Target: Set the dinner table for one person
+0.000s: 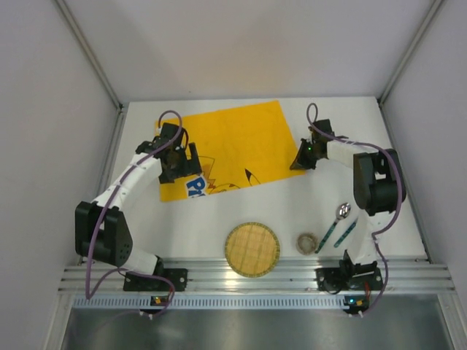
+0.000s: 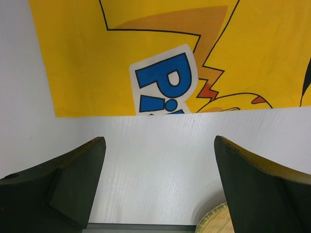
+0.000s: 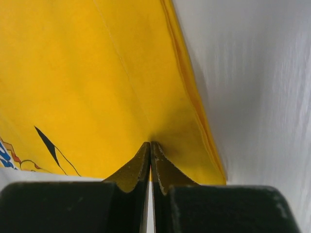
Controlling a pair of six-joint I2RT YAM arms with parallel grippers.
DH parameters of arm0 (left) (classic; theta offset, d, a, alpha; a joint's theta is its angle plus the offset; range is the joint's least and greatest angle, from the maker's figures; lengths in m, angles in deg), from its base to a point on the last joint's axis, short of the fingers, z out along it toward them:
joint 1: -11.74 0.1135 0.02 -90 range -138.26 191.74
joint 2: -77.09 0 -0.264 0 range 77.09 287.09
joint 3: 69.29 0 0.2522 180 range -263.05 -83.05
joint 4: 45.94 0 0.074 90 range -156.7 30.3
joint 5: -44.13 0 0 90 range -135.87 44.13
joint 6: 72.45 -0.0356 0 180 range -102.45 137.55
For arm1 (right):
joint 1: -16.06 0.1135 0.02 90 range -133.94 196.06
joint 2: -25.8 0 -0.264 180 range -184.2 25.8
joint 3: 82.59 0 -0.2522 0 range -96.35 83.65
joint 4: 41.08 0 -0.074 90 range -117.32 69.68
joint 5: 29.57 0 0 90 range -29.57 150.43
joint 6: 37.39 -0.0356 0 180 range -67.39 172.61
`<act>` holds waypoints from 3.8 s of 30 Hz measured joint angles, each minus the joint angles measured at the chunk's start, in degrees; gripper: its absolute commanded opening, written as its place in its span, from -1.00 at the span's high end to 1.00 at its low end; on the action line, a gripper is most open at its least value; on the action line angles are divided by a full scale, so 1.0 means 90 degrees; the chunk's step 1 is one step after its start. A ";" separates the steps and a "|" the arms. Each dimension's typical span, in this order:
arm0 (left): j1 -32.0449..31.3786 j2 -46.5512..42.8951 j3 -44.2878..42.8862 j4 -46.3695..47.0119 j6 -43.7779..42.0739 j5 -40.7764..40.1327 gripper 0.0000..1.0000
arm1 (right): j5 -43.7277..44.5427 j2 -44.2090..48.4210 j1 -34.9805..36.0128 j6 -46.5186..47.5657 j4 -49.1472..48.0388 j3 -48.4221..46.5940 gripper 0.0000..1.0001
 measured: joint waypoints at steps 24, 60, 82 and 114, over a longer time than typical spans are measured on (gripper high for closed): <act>-0.1003 -0.0005 0.0780 0.0823 -0.0787 0.2348 -0.81 | 0.0437 0.2732 -0.0104 -0.0126 0.1717 0.2608 0.32; -0.2688 0.2081 0.1792 0.2424 -0.1496 0.5644 1.00 | 0.1027 0.4090 -0.0109 0.0641 0.3045 0.2023 -0.44; -0.0423 0.2322 -0.1294 0.1855 -0.1569 0.5991 1.00 | 0.0444 0.4306 -0.0233 0.1005 0.2946 0.2055 -0.44; 0.0476 0.4206 -0.2885 0.1596 -0.1375 0.3900 -0.43 | 0.0255 0.5481 -0.0219 0.1144 0.3487 0.2397 -0.47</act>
